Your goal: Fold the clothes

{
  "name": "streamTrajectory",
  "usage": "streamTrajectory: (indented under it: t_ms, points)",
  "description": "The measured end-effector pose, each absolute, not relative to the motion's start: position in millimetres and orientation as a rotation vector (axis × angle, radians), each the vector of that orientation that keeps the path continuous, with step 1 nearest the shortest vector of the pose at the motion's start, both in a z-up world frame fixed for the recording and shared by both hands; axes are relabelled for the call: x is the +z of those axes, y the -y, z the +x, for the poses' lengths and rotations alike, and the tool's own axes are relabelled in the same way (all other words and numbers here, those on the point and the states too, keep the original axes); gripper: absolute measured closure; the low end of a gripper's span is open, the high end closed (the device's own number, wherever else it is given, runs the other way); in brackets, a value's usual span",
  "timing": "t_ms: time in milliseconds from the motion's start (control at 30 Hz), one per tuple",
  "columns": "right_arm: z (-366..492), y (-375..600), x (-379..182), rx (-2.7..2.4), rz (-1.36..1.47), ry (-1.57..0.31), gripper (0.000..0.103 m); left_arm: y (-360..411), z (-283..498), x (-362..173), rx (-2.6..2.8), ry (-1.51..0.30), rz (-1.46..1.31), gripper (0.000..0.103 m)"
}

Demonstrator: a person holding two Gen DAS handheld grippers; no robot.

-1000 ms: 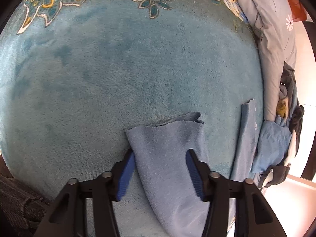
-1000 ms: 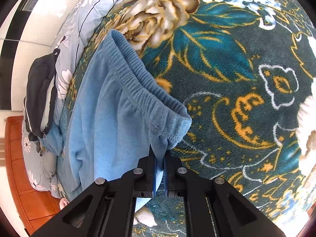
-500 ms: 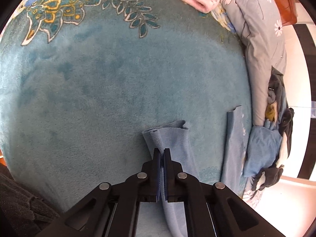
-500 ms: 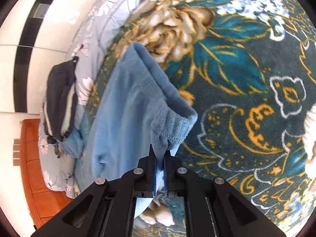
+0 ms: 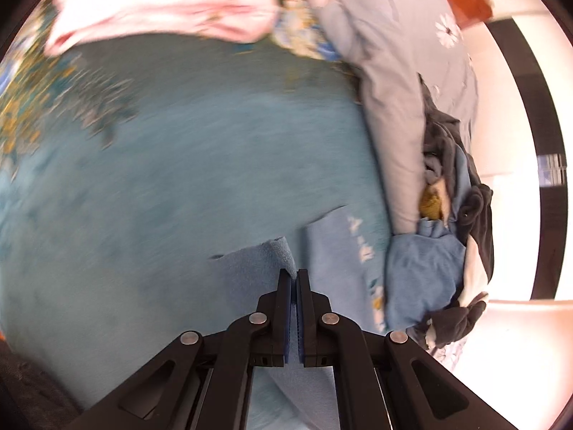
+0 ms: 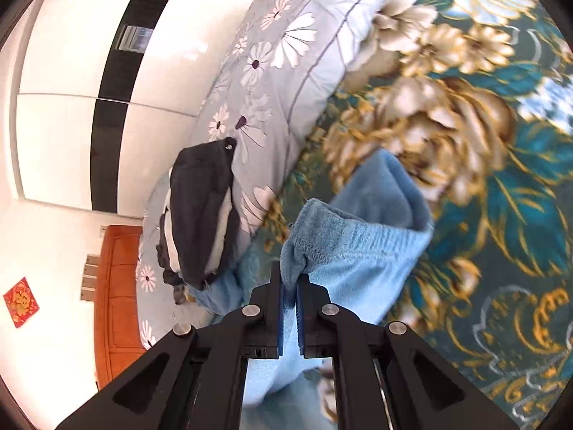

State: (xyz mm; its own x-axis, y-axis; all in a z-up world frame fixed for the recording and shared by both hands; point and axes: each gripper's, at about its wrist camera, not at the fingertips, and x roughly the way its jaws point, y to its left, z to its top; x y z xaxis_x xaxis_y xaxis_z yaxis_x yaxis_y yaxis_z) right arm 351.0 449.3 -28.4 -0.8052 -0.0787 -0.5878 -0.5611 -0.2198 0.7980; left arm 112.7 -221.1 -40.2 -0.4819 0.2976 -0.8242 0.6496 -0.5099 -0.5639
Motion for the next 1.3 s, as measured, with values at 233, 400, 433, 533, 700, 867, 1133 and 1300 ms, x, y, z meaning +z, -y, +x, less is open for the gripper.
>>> streamTrajectory:
  t_ms: [233, 400, 433, 533, 700, 867, 1133, 1300]
  points:
    - [295, -484, -42, 2.069, -0.789, -1.705, 0.098, 191, 16, -46, -2.105, -1.230, 1.568, 0.100]
    - [264, -503, -61, 2.019, -0.853, -1.665, 0.098, 174, -23, -66, -2.147, -1.234, 1.605, 0.100]
    - [261, -505, -65, 2.011, -0.863, -1.659, 0.098, 171, -28, -69, -2.161, -1.228, 1.616, 0.100]
    - [255, -507, -77, 1.978, -0.892, -1.641, 0.098, 168, -34, -76, -2.205, -1.234, 1.632, 0.098]
    - [250, -506, -91, 1.927, -0.924, -1.623, 0.097, 171, -35, -81, -2.278, -1.266, 1.612, 0.093]
    - [247, -506, -96, 1.903, -0.949, -1.598, 0.097, 191, -21, -85, -2.265, -1.327, 1.553, 0.060]
    - [238, -500, -84, 1.929, -1.017, -1.507, 0.092, 192, 11, -124, -2.135, -1.231, 1.666, 0.057]
    - [256, -491, -50, 2.034, -0.999, -1.432, 0.048, 190, 25, -138, -2.090, -1.307, 1.649, 0.057]
